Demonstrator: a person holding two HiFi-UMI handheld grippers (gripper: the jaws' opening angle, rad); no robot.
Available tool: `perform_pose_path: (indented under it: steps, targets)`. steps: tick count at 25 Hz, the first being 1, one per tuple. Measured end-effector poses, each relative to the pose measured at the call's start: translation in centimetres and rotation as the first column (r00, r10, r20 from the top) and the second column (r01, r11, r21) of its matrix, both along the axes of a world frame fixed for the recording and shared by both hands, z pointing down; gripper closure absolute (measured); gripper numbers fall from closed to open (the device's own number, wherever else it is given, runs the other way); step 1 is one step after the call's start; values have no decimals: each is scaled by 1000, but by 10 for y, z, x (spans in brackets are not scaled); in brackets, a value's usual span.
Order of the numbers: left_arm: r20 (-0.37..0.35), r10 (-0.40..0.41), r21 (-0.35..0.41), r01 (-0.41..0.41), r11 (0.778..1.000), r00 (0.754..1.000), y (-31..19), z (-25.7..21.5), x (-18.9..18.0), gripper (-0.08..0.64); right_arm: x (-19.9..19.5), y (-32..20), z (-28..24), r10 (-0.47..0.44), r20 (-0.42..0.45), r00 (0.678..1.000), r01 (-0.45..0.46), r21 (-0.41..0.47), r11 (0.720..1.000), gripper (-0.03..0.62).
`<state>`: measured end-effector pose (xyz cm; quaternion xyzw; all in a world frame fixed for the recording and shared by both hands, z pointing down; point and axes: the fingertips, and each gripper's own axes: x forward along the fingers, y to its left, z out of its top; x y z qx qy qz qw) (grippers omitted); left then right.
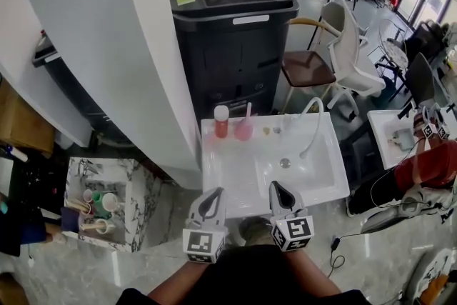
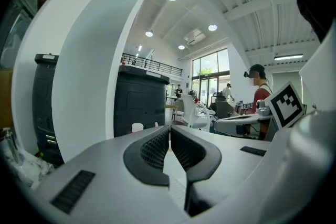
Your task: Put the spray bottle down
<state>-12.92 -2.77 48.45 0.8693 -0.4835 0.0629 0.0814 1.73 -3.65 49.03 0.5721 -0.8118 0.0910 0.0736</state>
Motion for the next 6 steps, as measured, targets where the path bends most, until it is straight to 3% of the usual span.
perform_pose_path:
  steps: [6]
  targets:
    - [-87, -15, -11, 14, 1000, 996, -11, -7, 0, 534, -3, -5, -1, -9, 5, 1000, 9, 10, 1000, 595]
